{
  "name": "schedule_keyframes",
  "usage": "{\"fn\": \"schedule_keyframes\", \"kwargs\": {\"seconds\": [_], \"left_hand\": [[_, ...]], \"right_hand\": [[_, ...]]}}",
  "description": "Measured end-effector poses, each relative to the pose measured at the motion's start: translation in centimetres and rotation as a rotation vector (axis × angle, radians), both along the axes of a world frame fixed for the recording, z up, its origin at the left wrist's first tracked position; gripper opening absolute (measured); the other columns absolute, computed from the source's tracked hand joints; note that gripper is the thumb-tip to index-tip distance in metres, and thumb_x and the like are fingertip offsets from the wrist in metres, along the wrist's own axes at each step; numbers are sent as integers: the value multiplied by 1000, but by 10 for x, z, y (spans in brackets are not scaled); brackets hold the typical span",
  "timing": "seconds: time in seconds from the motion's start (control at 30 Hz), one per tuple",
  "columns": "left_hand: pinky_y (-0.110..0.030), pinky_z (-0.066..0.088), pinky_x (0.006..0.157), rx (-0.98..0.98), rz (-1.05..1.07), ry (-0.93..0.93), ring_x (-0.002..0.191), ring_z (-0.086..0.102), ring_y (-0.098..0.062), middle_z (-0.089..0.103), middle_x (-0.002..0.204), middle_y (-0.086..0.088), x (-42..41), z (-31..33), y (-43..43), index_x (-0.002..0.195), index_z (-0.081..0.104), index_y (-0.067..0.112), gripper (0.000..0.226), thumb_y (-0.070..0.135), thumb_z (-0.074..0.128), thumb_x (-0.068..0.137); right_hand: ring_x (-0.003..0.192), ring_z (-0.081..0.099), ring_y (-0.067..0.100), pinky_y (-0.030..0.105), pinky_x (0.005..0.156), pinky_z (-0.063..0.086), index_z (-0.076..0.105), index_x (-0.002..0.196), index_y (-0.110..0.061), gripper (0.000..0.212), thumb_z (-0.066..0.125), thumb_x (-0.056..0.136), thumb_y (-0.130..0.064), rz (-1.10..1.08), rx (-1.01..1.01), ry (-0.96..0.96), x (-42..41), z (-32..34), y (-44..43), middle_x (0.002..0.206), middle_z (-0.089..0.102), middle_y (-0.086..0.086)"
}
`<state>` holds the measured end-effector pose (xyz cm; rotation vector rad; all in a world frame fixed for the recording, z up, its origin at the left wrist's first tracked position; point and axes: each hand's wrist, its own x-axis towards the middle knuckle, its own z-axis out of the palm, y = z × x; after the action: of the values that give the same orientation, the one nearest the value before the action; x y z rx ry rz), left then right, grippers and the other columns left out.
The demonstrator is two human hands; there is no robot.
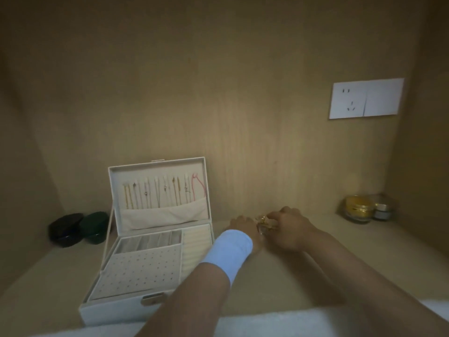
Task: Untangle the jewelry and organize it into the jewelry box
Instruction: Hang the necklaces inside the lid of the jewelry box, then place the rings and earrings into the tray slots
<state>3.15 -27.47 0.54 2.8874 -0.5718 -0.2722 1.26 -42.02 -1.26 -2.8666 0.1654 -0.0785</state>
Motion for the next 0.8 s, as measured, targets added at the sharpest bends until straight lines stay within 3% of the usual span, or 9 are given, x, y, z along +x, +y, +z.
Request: {"fn": "schedule_keyframes", "kwargs": {"seconds": [0.07,0.23,0.4,0.53,0.7,0.77,0.8], "left_hand": [[-39,27,113,71,41,0,142,25,-32,28,153,-12,8,-7,-9,151,25,12,60,30,48,97],[-38,16,118,124,105,22,146,17,-30,21,158,-12,24,-20,-15,153,17,13,62,36,37,99],[-43,20,117,43,120,65,146,18,-31,23,158,-9,34,-29,-15,154,16,20,66,39,41,96],[-44,26,116,45,42,77,144,22,-32,27,156,-9,26,-25,-17,153,20,18,67,36,47,94],[-39,46,100,-88,-126,171,114,56,-28,57,130,-5,8,-13,-9,134,50,22,45,31,57,90],[-36,52,86,-237,-119,274,94,63,-26,62,125,-3,3,-9,-4,130,52,26,41,26,56,89],[-35,52,86,-284,-92,293,95,63,-24,61,128,0,4,-7,-2,132,51,29,44,26,57,89]], "right_hand": [[131,37,30,41,106,39,49,138,-35,52,55,90,-52,11,-19,7,12,-3,-3,134,45,7],[138,31,27,44,111,35,47,140,-42,54,54,88,-55,84,22,55,39,-9,0,140,40,5],[136,35,26,38,108,35,55,134,-35,47,51,90,-51,123,-42,51,48,-21,0,138,44,6],[125,42,25,33,106,39,62,129,-27,41,55,88,-32,185,12,58,37,-17,-12,124,48,4],[90,62,15,22,76,45,76,104,-26,29,60,81,-19,241,82,161,15,-2,-30,87,63,-8],[92,63,10,20,79,47,77,104,-28,33,59,81,-13,220,132,190,12,5,-36,90,67,-11],[95,63,9,20,82,48,76,106,-27,34,58,83,-10,211,148,178,12,7,-38,95,68,-11]]}}
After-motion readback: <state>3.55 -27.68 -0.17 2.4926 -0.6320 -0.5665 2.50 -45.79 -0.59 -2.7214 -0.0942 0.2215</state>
